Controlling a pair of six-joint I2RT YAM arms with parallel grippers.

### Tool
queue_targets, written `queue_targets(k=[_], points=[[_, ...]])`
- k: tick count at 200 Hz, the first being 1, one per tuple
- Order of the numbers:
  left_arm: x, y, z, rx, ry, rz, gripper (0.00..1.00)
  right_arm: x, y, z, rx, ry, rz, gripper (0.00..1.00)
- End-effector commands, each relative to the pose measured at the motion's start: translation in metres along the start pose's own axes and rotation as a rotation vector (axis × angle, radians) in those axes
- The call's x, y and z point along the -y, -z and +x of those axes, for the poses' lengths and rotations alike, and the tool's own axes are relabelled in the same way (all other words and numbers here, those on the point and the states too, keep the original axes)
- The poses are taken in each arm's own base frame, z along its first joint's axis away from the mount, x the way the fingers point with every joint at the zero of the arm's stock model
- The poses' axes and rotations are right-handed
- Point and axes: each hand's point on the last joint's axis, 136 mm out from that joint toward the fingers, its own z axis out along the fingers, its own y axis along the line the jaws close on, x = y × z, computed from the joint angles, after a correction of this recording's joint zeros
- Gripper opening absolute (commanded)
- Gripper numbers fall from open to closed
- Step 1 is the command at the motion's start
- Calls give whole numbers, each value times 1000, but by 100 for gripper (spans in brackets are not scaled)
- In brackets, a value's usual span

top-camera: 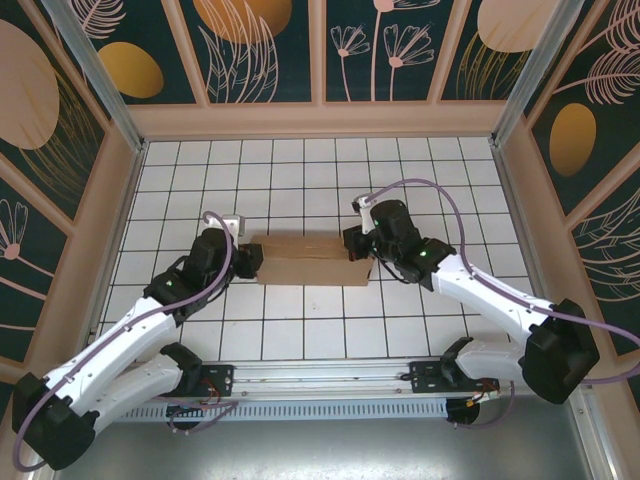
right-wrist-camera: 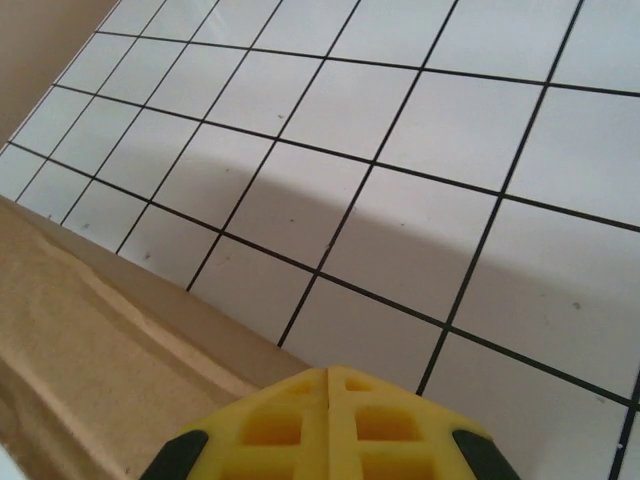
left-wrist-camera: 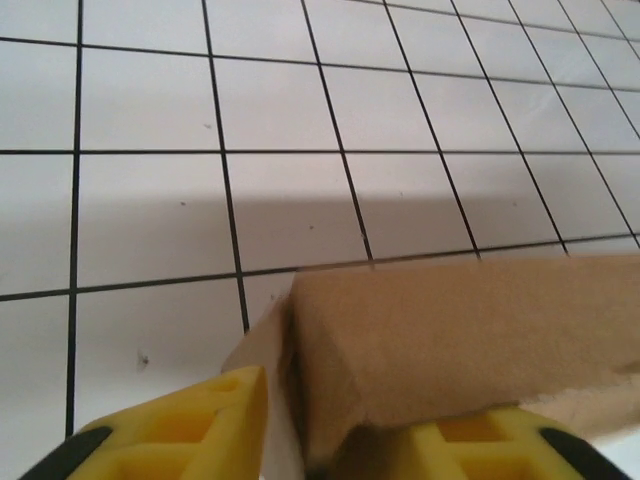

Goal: Fold the paper box

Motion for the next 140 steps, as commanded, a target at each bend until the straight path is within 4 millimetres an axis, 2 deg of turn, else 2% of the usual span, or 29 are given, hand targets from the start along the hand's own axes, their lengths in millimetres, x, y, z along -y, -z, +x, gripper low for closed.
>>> queue_targets(k=[1, 37, 57, 86, 100, 108, 126, 140], points=[[10, 11, 7, -29, -12, 66, 42, 11, 1, 12, 8, -5, 62, 0], [30, 26, 3, -34, -64, 175, 41, 15, 2, 13, 39, 2, 99, 0], [28, 34, -5, -14, -66, 157, 33, 14, 2, 13, 43, 3, 98, 0], [45, 49, -19, 29, -53, 245, 20, 13, 0, 13, 38, 9, 95, 0], [45, 53, -33, 67, -27, 223, 19, 12, -1, 14, 34, 12, 93, 0], [41, 53, -42, 91, -9, 190, 23, 11, -1, 14, 34, 14, 93, 0], [32, 46, -59, 120, 6, 108, 44, 11, -1, 14, 33, 17, 90, 0], [27, 35, -70, 124, 20, 75, 50, 10, -1, 14, 34, 19, 86, 0]])
